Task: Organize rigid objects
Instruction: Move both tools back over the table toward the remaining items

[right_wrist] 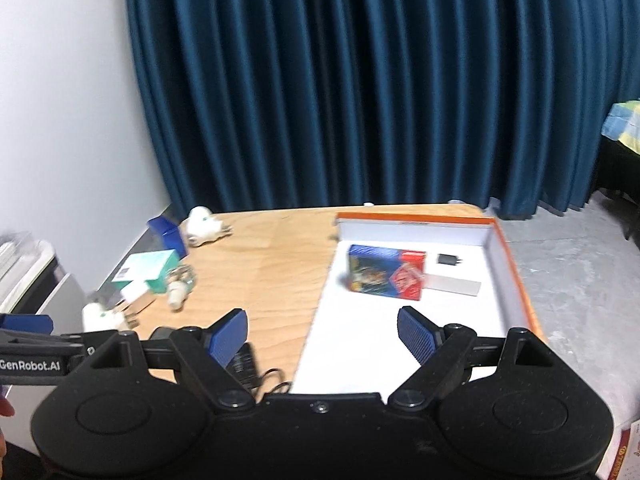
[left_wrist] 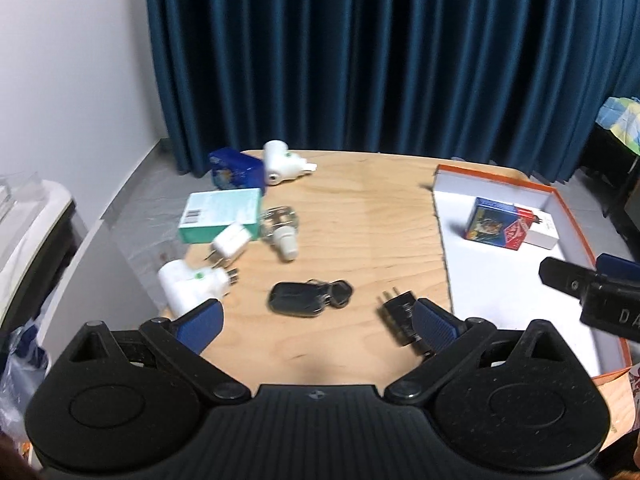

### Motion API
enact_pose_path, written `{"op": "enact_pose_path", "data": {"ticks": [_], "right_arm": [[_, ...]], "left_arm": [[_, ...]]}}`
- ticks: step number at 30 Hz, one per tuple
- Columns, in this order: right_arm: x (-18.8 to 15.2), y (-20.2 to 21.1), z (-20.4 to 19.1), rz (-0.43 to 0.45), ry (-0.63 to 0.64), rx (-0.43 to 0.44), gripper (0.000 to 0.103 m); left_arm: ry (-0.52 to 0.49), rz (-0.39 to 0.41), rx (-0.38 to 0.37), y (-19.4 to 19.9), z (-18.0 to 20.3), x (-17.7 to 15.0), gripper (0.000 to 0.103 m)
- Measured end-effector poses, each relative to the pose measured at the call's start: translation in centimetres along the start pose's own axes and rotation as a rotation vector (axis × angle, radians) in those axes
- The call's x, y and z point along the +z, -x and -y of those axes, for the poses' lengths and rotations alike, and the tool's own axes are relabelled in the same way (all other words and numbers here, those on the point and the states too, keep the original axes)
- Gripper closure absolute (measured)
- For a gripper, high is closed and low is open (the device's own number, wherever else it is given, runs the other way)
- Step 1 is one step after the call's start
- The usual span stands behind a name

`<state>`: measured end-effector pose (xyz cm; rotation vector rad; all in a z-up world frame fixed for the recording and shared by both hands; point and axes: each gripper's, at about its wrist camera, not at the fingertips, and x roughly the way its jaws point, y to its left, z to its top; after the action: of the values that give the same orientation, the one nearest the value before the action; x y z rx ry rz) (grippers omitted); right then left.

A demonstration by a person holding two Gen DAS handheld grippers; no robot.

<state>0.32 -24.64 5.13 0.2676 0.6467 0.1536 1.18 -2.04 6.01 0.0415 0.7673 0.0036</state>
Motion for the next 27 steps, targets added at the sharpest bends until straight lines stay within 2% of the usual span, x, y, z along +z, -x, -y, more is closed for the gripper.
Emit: {"op": "enact_pose_path", "data": {"ticks": [7,17,27], "right_arm": [[-0.6,-0.3,-2.5,-0.014,0.045,0.03,0.006],[-1.2,-0.3,-3.9,-0.03,0.076,0.057,0.006],[-2.7,-1.6,-4.0,-0.083,0.101,0.087,0.006]], "left_arm": [[0.025,0.021,0.019,1.1,-1.4,-0.7,0.0],[0.072,0.022,0.033,1.5,-3.3,-1.4,0.0],[0.16,-0.022,0.081,0.3,-6.6,-2.4,0.0]]}}
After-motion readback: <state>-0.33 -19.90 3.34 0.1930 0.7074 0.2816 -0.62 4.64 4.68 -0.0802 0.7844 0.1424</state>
